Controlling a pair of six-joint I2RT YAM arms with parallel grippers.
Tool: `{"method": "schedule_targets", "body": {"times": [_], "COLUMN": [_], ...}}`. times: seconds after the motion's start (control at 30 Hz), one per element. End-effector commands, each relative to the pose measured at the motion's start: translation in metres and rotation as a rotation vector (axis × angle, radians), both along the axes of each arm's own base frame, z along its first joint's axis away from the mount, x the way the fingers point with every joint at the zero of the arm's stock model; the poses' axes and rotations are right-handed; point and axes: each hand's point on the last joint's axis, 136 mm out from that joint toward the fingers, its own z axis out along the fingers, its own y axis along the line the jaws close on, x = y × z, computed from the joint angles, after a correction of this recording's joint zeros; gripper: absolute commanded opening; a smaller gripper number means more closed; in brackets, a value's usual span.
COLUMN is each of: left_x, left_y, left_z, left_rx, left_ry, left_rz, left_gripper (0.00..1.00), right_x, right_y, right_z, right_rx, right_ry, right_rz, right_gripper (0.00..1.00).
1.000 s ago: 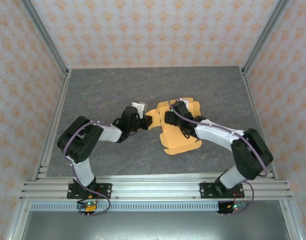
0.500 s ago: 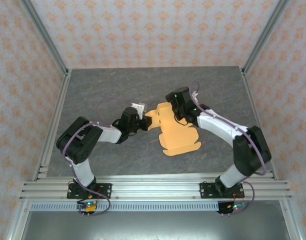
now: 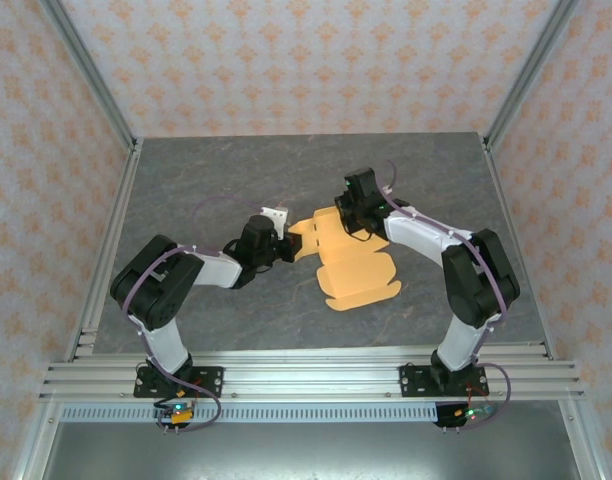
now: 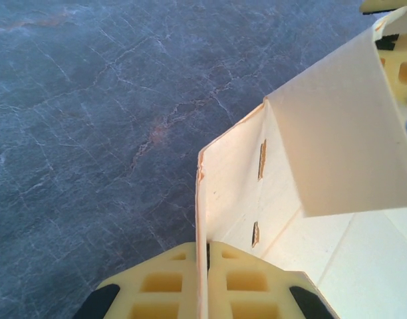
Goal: Fold the paper box
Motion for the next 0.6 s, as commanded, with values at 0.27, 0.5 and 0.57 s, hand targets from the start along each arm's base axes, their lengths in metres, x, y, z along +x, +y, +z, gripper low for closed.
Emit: {"method": "schedule_targets", "body": {"times": [0.27, 0.5, 0.57], "left_x": [-0.018, -0.023, -0.023], "left_y": [0.013, 0.031, 0.038], "left_z": [0.033, 0.036, 0.036], "left_rx": [-0.033, 0.036, 0.041], "left_ry": [-0.106, -0.14, -0.16], "left_rz": [0.025, 0.071, 0.105], "left_gripper": [0.53, 0.63, 0.67], "right_x": [0.018, 0.02, 0.017], "right_y": [0.023, 0.034, 0.031], "right_z": [0.017, 0.026, 0.024], "right_rx": [0.19, 0.268, 0.283], "right_ry": [-0.207, -0.309, -0.318], "right_rz": [0.048, 0.151, 0.17], "right_gripper": [0.11, 0.1, 0.1]}}
